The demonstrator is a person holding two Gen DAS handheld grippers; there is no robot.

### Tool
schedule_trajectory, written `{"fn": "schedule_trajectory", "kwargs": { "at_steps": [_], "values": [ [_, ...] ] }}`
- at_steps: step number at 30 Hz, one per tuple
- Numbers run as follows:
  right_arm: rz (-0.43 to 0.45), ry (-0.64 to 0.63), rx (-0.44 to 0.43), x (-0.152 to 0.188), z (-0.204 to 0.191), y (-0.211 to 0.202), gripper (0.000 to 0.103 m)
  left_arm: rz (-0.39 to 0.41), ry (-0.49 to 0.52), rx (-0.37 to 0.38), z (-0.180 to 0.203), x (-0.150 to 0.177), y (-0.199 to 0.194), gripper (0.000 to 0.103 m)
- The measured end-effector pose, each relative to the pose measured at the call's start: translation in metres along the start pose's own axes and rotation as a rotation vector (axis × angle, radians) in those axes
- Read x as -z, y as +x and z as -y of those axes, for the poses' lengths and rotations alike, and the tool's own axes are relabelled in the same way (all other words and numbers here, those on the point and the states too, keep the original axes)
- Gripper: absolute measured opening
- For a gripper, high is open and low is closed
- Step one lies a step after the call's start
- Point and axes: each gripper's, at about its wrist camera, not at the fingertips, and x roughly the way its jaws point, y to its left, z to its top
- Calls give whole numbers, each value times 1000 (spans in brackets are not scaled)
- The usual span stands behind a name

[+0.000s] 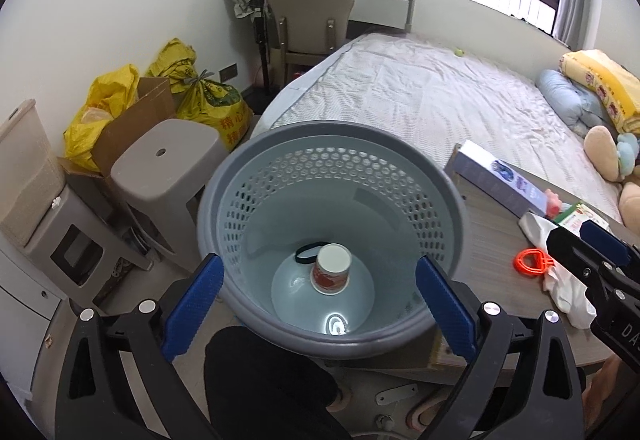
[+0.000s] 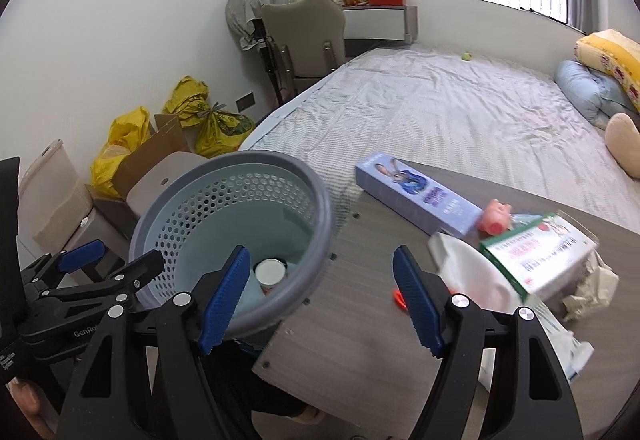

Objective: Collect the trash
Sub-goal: 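Move both tools back to the table toward the crumpled tissue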

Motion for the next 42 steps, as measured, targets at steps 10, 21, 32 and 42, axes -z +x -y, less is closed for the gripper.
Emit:
{"fn": "schedule_trajectory", "kwargs": {
  "at_steps": [10, 21, 32, 42],
  "values": [
    [2, 114, 172, 34, 79, -44, 71, -16, 42, 116, 62, 19, -3, 96],
    [-8, 245, 312, 61, 174, -56, 71, -7, 145, 163, 127, 26, -10, 96],
    [-35, 255, 288, 49, 215, -22, 71, -11, 191, 130, 167, 16, -3, 96],
    [-80, 264, 303, 43, 232, 7, 71, -18, 161, 78, 180, 11, 6, 96]
  ]
}}
